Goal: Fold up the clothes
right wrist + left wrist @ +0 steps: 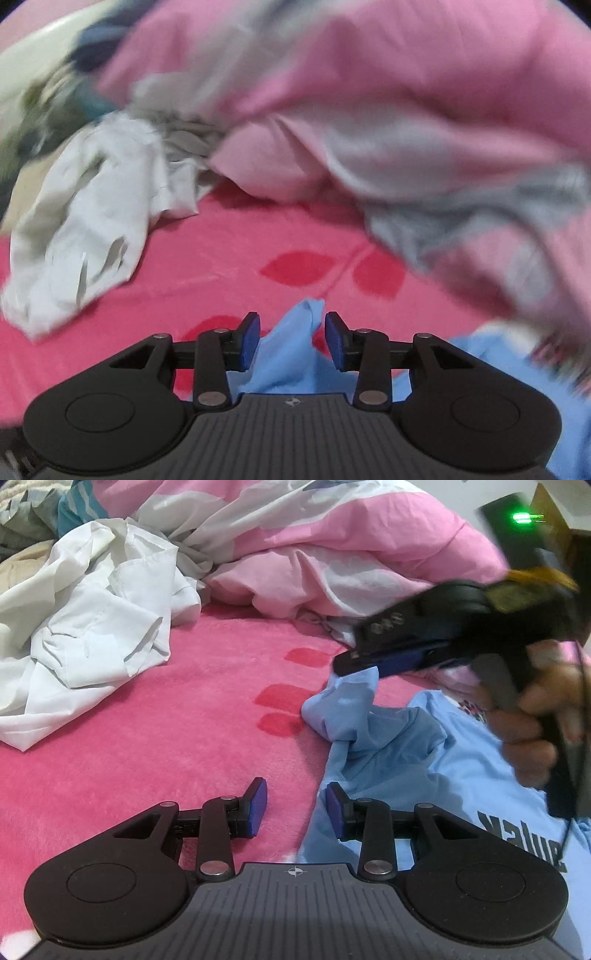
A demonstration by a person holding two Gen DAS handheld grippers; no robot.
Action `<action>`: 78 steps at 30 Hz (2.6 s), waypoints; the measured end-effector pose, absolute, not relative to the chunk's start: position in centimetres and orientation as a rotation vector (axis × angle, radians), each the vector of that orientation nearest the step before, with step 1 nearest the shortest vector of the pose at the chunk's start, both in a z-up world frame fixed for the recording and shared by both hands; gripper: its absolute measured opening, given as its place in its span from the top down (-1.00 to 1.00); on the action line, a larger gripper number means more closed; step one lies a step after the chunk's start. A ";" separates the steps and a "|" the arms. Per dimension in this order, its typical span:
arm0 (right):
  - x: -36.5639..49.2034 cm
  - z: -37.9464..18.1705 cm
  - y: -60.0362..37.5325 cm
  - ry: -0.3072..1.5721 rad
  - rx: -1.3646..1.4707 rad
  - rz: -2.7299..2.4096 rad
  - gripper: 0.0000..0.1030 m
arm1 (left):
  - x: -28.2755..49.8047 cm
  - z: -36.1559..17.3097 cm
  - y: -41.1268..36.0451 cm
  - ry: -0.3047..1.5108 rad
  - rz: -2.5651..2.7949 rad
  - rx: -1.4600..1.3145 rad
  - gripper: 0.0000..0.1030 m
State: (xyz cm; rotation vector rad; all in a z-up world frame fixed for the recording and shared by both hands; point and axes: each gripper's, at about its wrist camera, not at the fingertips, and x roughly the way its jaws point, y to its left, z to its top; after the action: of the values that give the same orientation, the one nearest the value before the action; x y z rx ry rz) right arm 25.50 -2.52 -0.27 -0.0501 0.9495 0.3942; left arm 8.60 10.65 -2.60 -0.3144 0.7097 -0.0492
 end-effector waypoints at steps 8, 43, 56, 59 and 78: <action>22.9 1.9 -4.7 0.843 0.129 0.596 0.92 | 8.0 -2.0 11.3 0.669 -0.048 -0.345 0.32; 9.8 0.9 -11.7 0.712 -0.126 0.563 0.29 | 8.4 -2.5 11.5 0.675 -0.002 -0.344 0.31; 1.9 2.3 -12.6 0.694 -0.268 0.678 0.83 | 7.2 -0.9 10.8 0.603 -0.146 -0.351 0.31; 0.4 2.2 -13.5 0.733 -0.287 0.674 0.82 | 6.6 -0.4 9.8 0.572 -0.233 -0.319 0.30; 3.2 2.8 -21.1 0.831 0.179 0.447 0.47 | 1.1 -0.3 1.1 0.478 -0.767 0.062 0.16</action>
State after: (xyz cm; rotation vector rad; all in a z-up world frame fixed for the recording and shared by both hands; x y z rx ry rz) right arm 3.21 -21.14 2.78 0.1795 0.8311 0.4466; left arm 1.06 1.14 -0.32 0.0619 0.4778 -0.7675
